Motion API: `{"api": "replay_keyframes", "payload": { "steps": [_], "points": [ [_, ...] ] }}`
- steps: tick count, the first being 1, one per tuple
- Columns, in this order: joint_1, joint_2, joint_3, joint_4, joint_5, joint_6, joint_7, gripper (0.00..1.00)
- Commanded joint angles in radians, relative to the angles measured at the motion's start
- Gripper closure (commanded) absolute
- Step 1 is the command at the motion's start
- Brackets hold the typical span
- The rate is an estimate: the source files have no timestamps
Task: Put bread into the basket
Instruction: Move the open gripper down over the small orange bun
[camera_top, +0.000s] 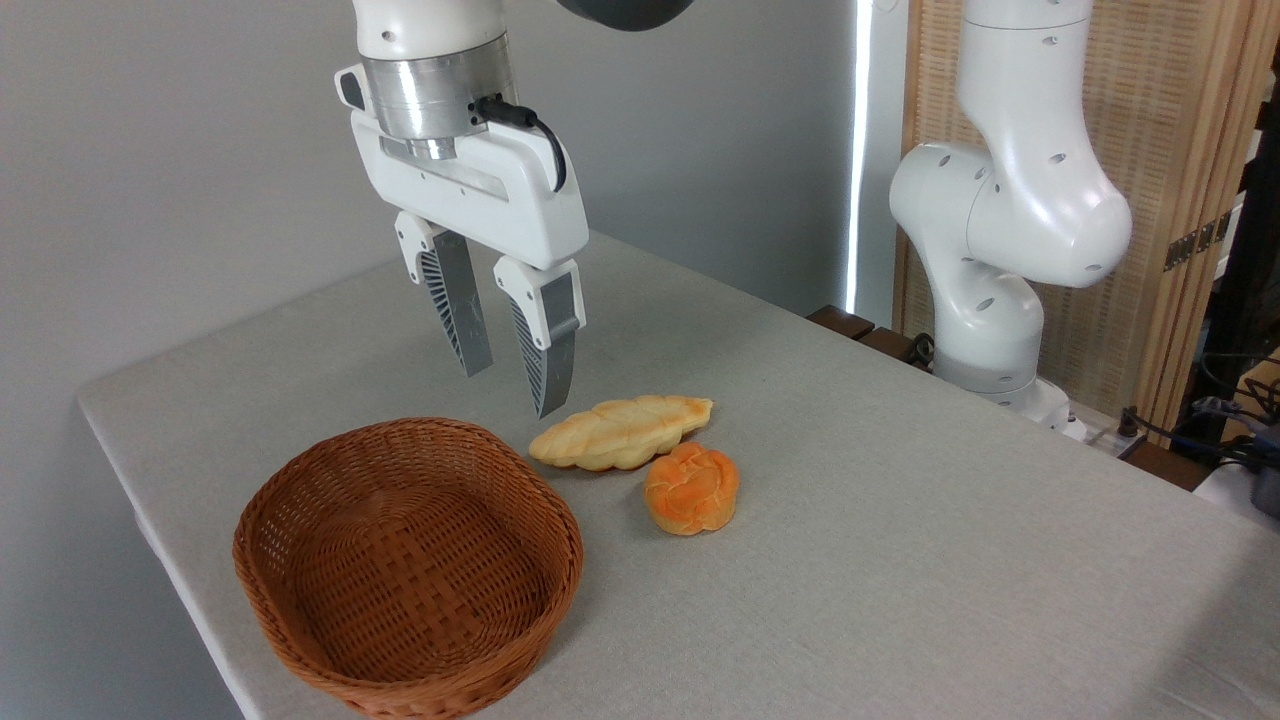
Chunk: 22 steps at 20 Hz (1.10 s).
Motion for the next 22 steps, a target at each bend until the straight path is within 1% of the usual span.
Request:
{"api": "replay_keyframes", "payload": {
  "steps": [1, 7, 10, 12, 15, 16, 17, 19, 20, 22],
  "points": [
    [-0.008, -0.033, -0.002, -0.032, -0.034, 0.008, 0.013, 0.0],
    [-0.01, -0.036, -0.004, -0.043, -0.033, 0.006, 0.013, 0.0],
    [-0.01, -0.051, -0.005, -0.072, -0.032, 0.012, 0.015, 0.0],
    [-0.012, -0.08, -0.007, -0.124, -0.027, 0.037, 0.025, 0.0],
    [-0.013, -0.152, -0.008, -0.27, -0.021, 0.136, 0.054, 0.0],
    [-0.013, -0.171, -0.008, -0.314, -0.019, 0.167, 0.076, 0.0],
    [-0.013, -0.194, -0.008, -0.359, -0.019, 0.188, 0.129, 0.0],
    [-0.016, -0.231, -0.004, -0.438, -0.018, 0.195, 0.261, 0.0],
    [-0.018, -0.246, 0.006, -0.469, -0.015, 0.195, 0.3, 0.0],
    [-0.018, -0.255, 0.007, -0.505, 0.031, 0.196, 0.341, 0.0]
  ]
}}
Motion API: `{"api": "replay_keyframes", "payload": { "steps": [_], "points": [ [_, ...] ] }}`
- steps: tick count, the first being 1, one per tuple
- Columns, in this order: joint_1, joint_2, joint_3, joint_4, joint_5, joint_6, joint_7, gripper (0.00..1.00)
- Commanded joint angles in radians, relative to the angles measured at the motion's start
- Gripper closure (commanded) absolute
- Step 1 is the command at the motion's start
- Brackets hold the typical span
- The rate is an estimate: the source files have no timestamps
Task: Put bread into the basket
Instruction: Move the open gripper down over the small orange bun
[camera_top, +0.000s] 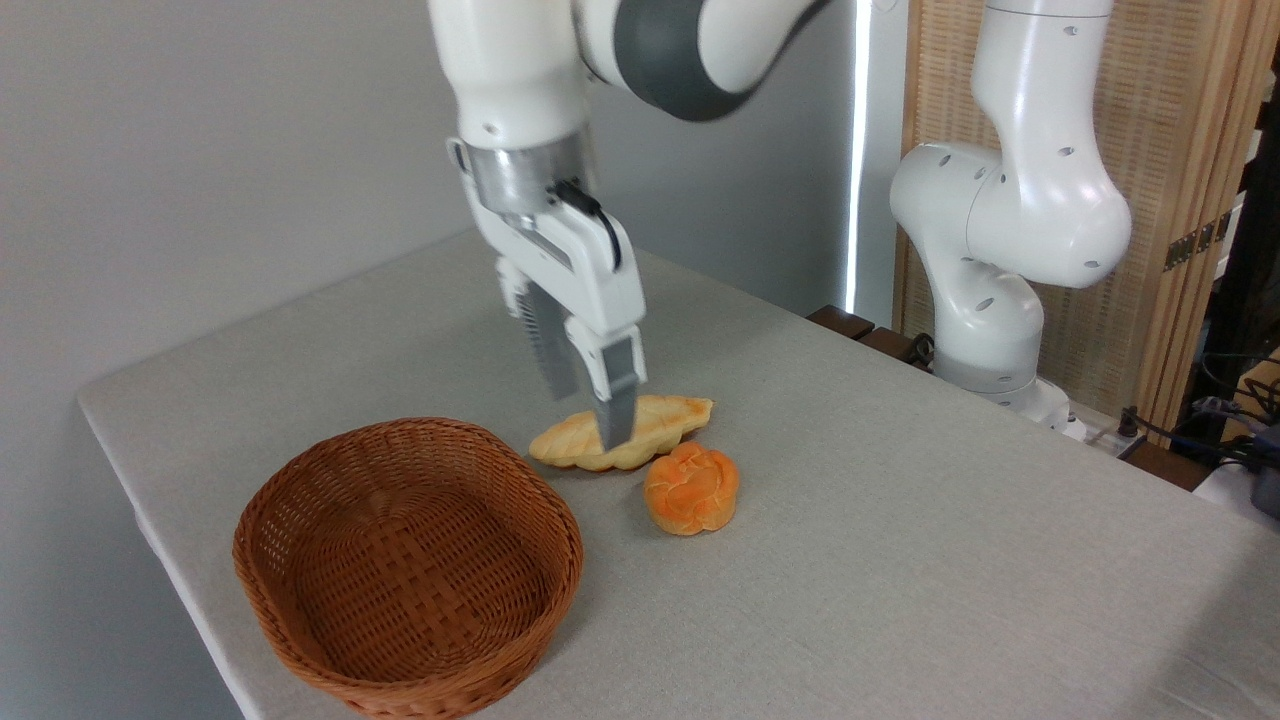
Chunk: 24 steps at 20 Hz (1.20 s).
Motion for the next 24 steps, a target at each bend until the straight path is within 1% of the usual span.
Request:
{"api": "replay_keyframes", "payload": {
  "steps": [1, 3, 5, 7, 9, 10, 13, 21, 22, 24],
  "points": [
    [-0.008, -0.068, 0.016, -0.118, 0.067, 0.033, 0.098, 0.0],
    [-0.008, -0.068, 0.016, -0.143, 0.089, 0.032, 0.131, 0.0],
    [-0.008, -0.068, 0.018, -0.157, 0.09, 0.033, 0.203, 0.0],
    [-0.006, -0.067, 0.019, -0.177, 0.102, 0.033, 0.236, 0.0],
    [-0.006, -0.065, 0.029, -0.203, 0.139, 0.038, 0.242, 0.0],
    [-0.008, -0.065, 0.029, -0.224, 0.144, 0.059, 0.242, 0.0],
    [-0.008, -0.065, 0.029, -0.262, 0.145, 0.107, 0.242, 0.0],
    [-0.008, -0.059, 0.029, -0.267, 0.144, 0.122, 0.242, 0.0],
    [-0.008, -0.057, 0.029, -0.267, 0.142, 0.122, 0.239, 0.01],
    [-0.008, -0.056, 0.029, -0.269, 0.133, 0.122, 0.239, 0.2]
  ]
}}
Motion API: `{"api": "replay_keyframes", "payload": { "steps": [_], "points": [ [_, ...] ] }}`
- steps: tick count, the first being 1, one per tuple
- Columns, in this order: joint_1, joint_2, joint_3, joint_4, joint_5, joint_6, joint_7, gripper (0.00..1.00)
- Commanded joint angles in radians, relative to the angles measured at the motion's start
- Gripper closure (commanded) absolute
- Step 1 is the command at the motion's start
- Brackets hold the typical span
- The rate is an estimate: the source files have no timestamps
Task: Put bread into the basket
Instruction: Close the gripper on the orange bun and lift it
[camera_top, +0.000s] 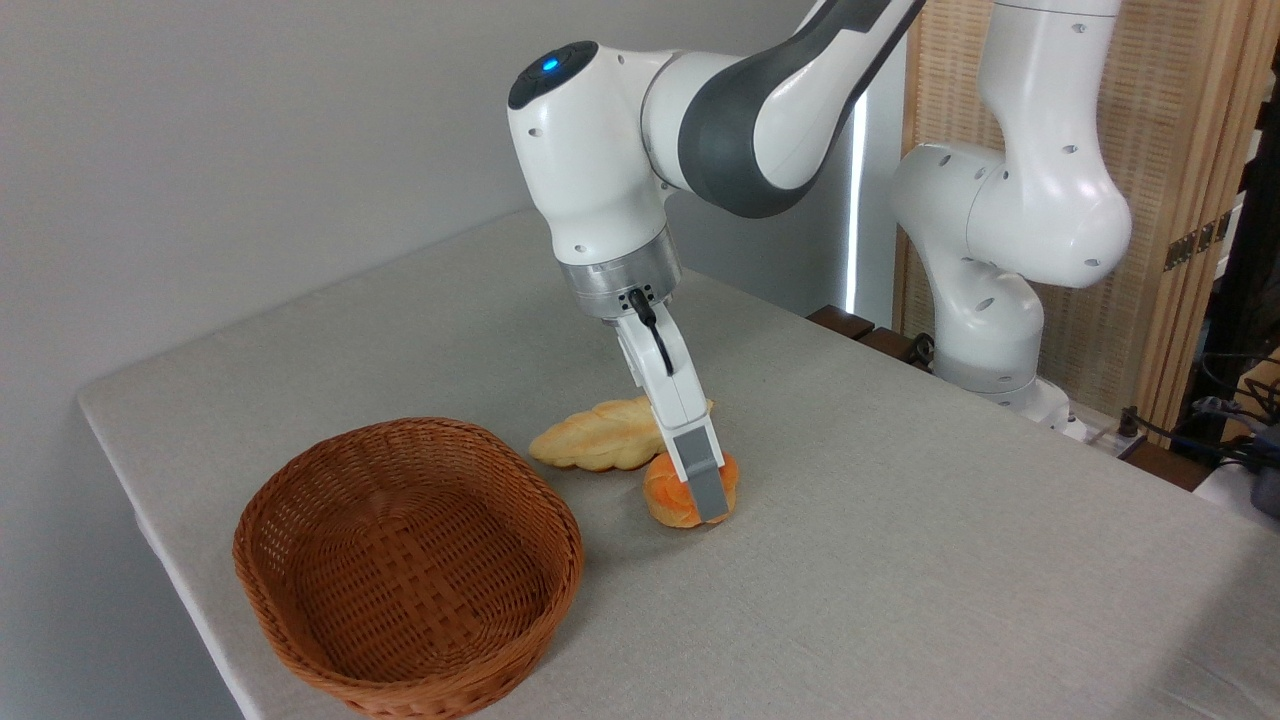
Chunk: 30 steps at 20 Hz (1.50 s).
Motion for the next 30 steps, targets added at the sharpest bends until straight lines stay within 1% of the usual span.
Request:
{"api": "replay_keyframes", "payload": {
  "steps": [1, 2, 3, 4, 5, 8, 14, 17, 19, 30],
  "points": [
    [-0.008, -0.016, 0.015, -0.026, 0.003, 0.027, 0.013, 0.3],
    [-0.008, -0.014, 0.015, -0.026, 0.003, 0.027, 0.013, 0.4],
    [-0.008, -0.016, 0.015, -0.029, 0.003, 0.027, 0.013, 0.46],
    [-0.008, -0.014, 0.015, -0.03, 0.003, 0.027, 0.013, 0.51],
    [-0.008, -0.014, 0.015, -0.032, 0.003, 0.027, 0.014, 0.53],
    [-0.008, -0.014, 0.015, -0.032, 0.003, 0.027, 0.013, 0.54],
    [-0.008, -0.014, 0.015, -0.032, 0.003, 0.026, 0.013, 0.64],
    [-0.008, -0.014, 0.015, -0.032, 0.003, 0.024, 0.013, 0.65],
    [-0.008, -0.014, 0.015, -0.032, 0.003, 0.023, 0.013, 0.68],
    [-0.011, -0.014, 0.014, -0.027, 0.001, 0.015, 0.016, 0.73]
  ]
}}
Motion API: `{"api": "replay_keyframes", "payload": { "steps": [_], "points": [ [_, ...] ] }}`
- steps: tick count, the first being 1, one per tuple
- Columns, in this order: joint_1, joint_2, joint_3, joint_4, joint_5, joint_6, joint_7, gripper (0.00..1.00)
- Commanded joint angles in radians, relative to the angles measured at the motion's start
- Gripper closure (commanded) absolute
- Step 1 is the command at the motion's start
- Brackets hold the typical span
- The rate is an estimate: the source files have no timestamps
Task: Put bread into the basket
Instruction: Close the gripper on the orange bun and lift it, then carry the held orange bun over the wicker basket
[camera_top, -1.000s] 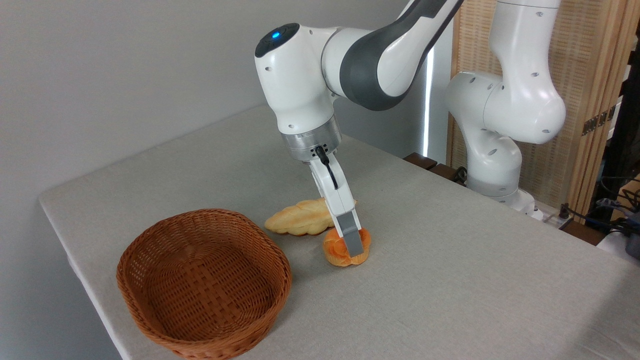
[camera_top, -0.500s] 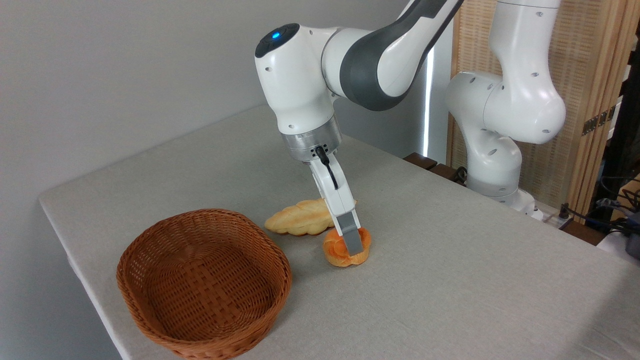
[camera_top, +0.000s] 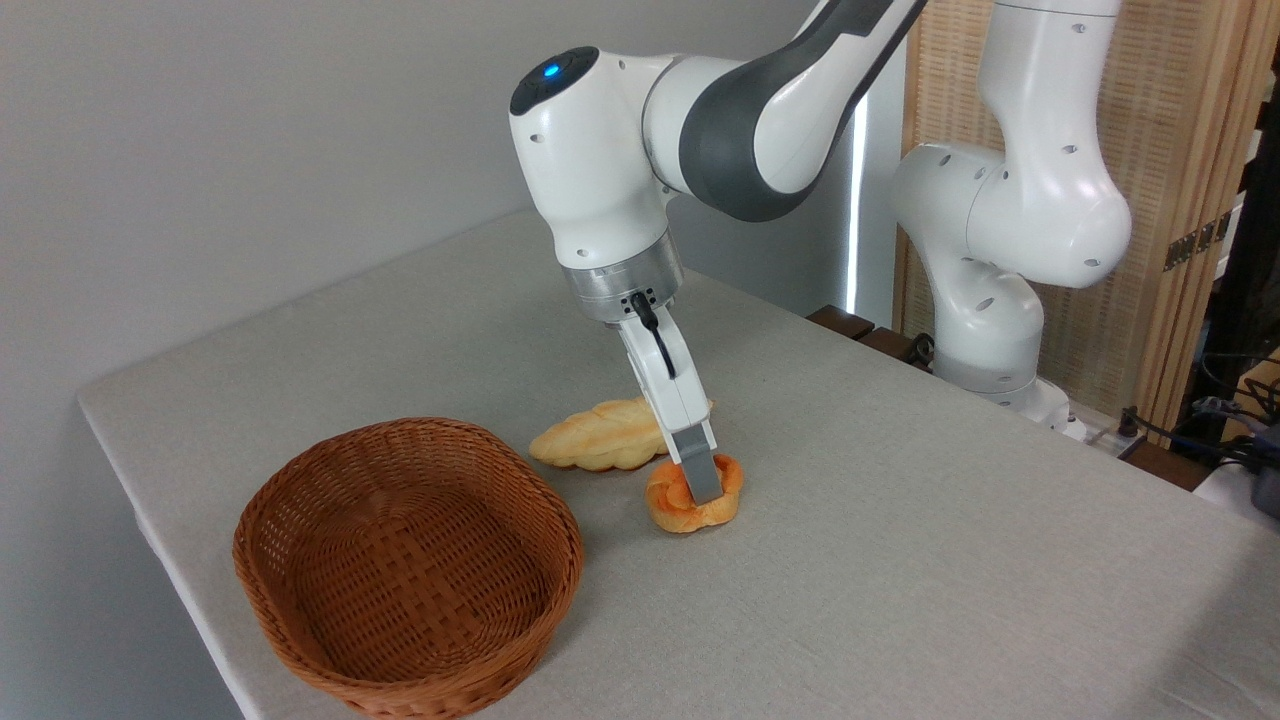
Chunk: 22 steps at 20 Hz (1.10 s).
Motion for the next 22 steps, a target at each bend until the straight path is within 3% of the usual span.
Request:
{"api": "replay_keyframes", "payload": {
  "steps": [1, 5, 15, 22],
  "points": [
    [-0.011, -0.016, 0.014, -0.019, 0.001, 0.014, 0.016, 0.75],
    [-0.017, -0.021, 0.015, -0.009, -0.008, 0.012, 0.014, 0.76],
    [-0.015, -0.008, 0.057, 0.165, -0.196, 0.012, 0.01, 0.76],
    [-0.012, 0.156, 0.075, 0.418, -0.351, -0.009, -0.012, 0.76]
  ]
}}
